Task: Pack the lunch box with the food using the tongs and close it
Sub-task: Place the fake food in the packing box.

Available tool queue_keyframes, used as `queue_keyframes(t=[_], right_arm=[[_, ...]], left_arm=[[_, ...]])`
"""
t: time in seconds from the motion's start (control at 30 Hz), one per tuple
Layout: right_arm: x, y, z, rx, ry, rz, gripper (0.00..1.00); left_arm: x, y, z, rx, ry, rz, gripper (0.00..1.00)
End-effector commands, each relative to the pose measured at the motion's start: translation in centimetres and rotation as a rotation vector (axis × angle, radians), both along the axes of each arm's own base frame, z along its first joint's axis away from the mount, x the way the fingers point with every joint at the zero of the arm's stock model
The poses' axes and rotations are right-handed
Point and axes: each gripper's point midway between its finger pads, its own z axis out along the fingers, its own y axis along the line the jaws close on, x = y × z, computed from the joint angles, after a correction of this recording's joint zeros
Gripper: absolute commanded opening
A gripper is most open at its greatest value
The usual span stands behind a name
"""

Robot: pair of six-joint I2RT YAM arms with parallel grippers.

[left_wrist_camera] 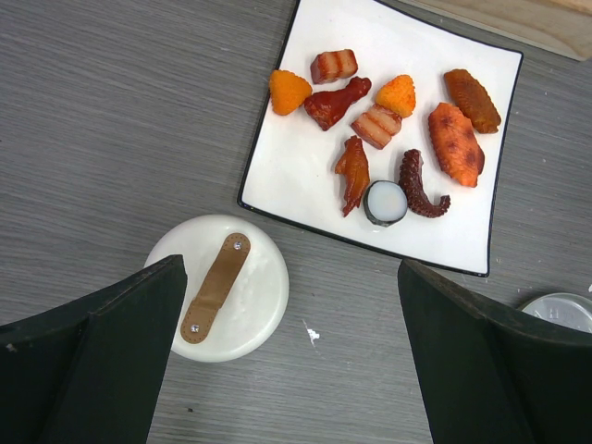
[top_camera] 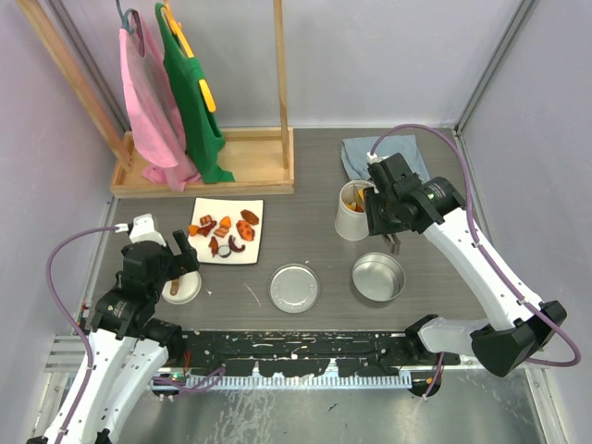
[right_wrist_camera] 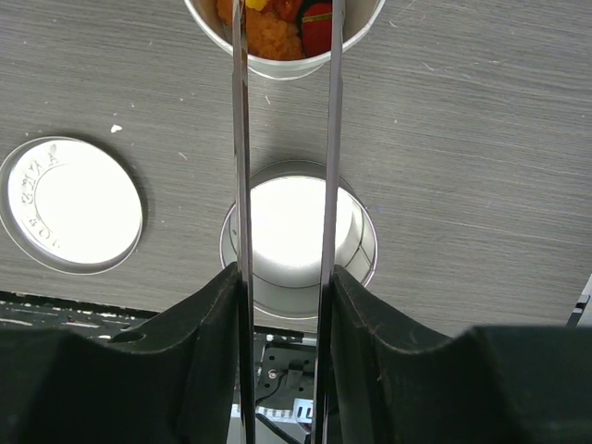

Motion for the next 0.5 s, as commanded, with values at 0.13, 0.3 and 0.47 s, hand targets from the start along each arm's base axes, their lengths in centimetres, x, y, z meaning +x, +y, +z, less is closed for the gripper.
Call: queue_keyframes(t=[0.13,0.3,0.47], right_arm=[[0.1,-0.5,1.9,0.001,-0.062,0.002,0.49],[-0.3,-0.7,3.4,0.025,-0.094,-0.003,0.51],[-2.7,-0.3,4.2,0.107,-0.074,0.026,0.49]], left_arm=[[0.6,-0.1,1.3,-0.015,-0.046,0.004,0.98],[0.6,-0.3,1.2,-0.018,-0.037,-0.004,0.98],[0.6,-0.4,1.2,-0.02,-0.037,-0.009,0.98]])
